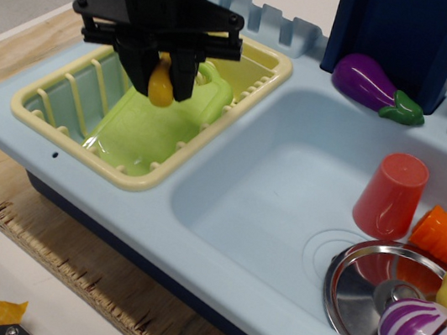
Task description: Put knife on cutting board
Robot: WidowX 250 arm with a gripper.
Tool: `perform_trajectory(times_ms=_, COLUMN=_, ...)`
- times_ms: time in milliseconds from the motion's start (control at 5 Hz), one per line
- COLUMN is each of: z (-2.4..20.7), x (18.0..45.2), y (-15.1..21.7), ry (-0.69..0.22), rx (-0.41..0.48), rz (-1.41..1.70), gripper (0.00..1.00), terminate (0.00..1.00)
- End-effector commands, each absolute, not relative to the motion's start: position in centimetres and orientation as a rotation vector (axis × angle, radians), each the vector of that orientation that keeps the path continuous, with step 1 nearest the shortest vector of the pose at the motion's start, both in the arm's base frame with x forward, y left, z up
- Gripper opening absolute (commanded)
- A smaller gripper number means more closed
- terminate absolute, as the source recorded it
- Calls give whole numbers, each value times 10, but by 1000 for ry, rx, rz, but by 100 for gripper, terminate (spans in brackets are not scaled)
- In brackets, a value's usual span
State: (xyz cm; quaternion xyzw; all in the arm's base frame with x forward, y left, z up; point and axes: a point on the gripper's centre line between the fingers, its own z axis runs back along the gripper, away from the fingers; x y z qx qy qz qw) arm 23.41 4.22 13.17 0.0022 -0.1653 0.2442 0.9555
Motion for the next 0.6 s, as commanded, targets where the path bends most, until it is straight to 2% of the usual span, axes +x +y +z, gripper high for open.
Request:
perform_trajectory(times_ms=0, z=132, x=235, y=43, ry=-356, rx=-57, rz=541, gripper=100, terminate=0)
perform_trajectory(times_ms=200, z=132, x=235, y=43, ry=-356, rx=-57, rz=541, gripper=100, terminate=0)
perform_trajectory(times_ms=400, z=132, x=235, y=43, ry=-356, rx=-57, rz=541, gripper=100, terminate=100)
